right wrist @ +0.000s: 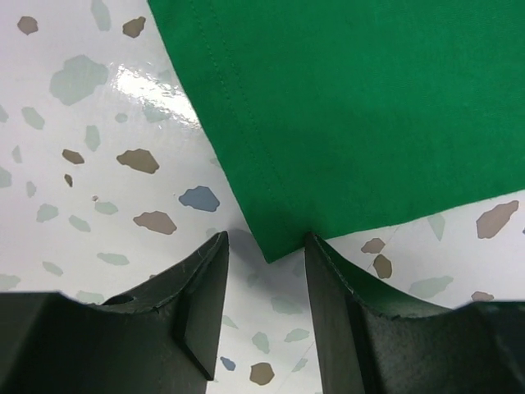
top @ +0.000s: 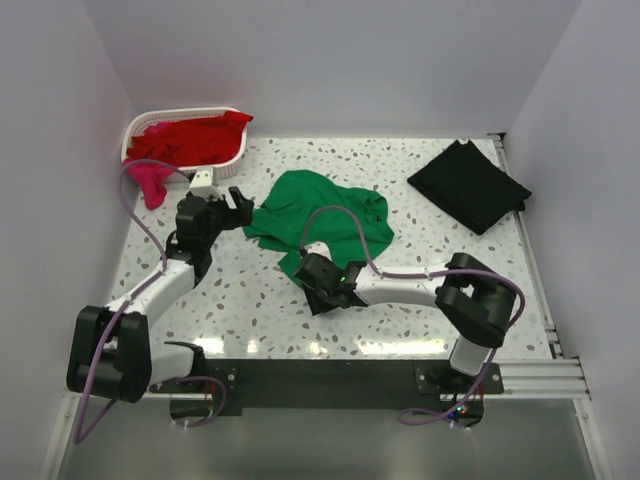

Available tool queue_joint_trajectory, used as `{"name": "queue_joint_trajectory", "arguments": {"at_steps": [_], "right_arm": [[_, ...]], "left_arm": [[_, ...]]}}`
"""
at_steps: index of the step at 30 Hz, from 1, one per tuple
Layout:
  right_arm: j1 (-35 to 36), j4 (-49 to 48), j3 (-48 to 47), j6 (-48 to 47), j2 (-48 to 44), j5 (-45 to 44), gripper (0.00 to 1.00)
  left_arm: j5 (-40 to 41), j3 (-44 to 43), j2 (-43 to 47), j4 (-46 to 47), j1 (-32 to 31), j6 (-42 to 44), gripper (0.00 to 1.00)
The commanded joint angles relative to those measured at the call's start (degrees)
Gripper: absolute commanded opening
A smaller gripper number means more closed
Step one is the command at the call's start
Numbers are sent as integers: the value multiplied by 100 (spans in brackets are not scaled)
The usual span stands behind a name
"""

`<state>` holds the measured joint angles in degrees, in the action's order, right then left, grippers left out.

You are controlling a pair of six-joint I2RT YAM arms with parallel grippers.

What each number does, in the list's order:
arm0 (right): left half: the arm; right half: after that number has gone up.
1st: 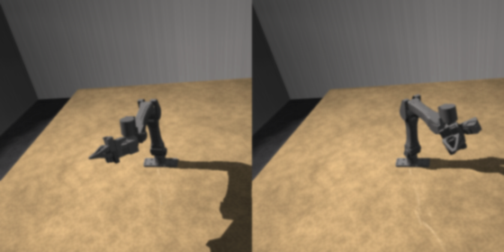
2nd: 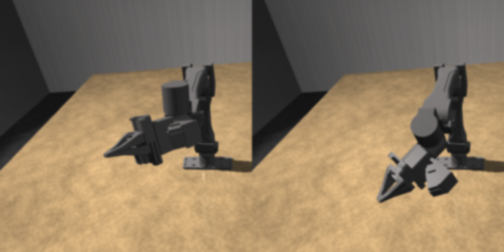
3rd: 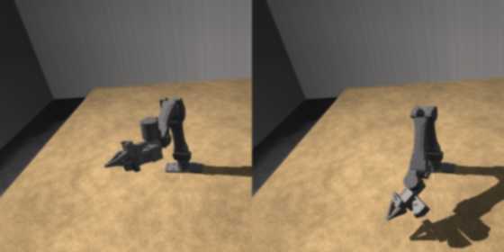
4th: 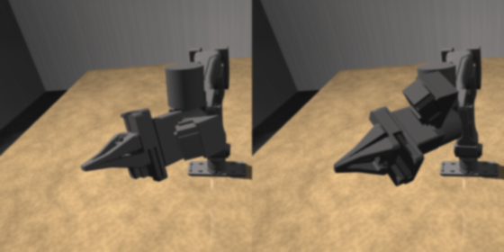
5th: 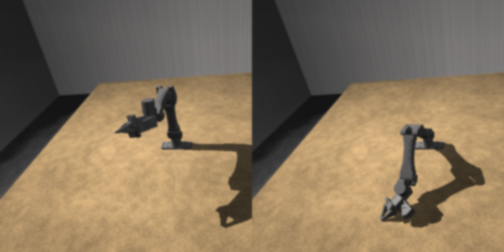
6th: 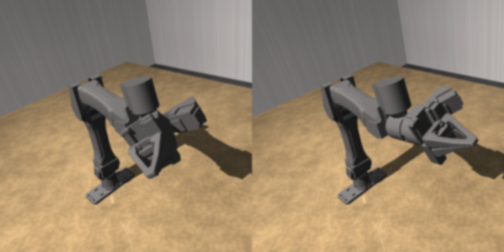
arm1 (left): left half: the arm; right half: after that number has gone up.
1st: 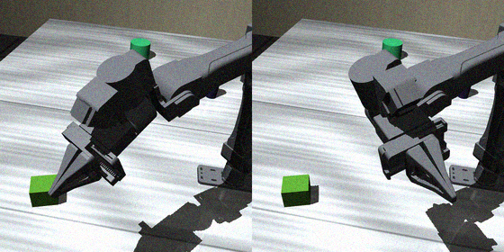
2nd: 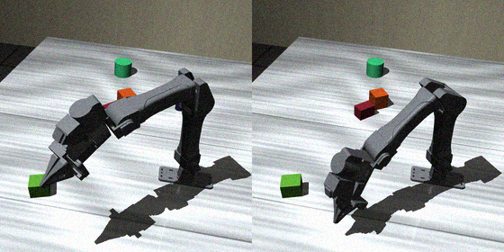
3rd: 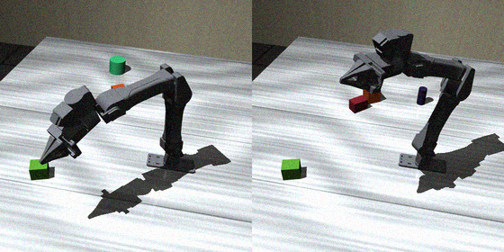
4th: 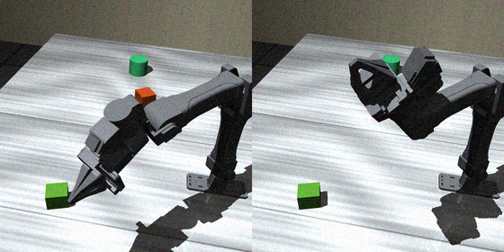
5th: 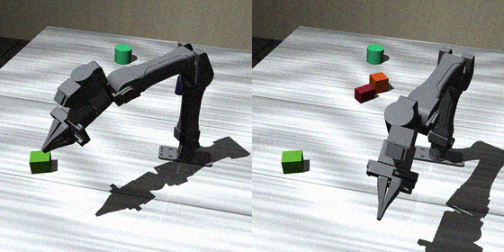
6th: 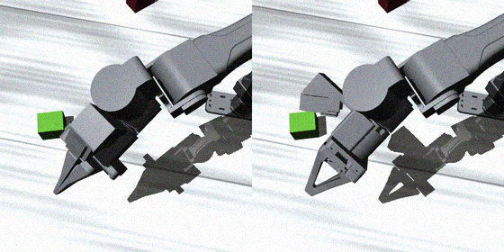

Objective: Fold and stack the t-shirts
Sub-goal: Flatten the tshirt out

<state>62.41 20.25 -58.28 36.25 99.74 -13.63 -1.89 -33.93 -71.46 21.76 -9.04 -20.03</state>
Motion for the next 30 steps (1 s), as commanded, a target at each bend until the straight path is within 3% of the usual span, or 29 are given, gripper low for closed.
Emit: {"name": "queue_joint_trajectory", "arguments": {"at_steps": [1,8,12,18,30], "right_arm": [[95,286,-166,198,89,-430,45],[140,576,-184,277,309,-650,32],[148,848,-218,339,335,-948,0],[-167,1850,-553,304,108,-2222,0],[-2653,1631,185,-574,-2274,-2214,0]], "left_arm": [[-13,-70,115,250,7,-36,84],[31,-78,62,250,7,-27,84],[171,-105,1,189,7,-18,84],[382,-350,-368,5,-72,34,83],[822,-931,-1168,-471,-529,316,83]]}}
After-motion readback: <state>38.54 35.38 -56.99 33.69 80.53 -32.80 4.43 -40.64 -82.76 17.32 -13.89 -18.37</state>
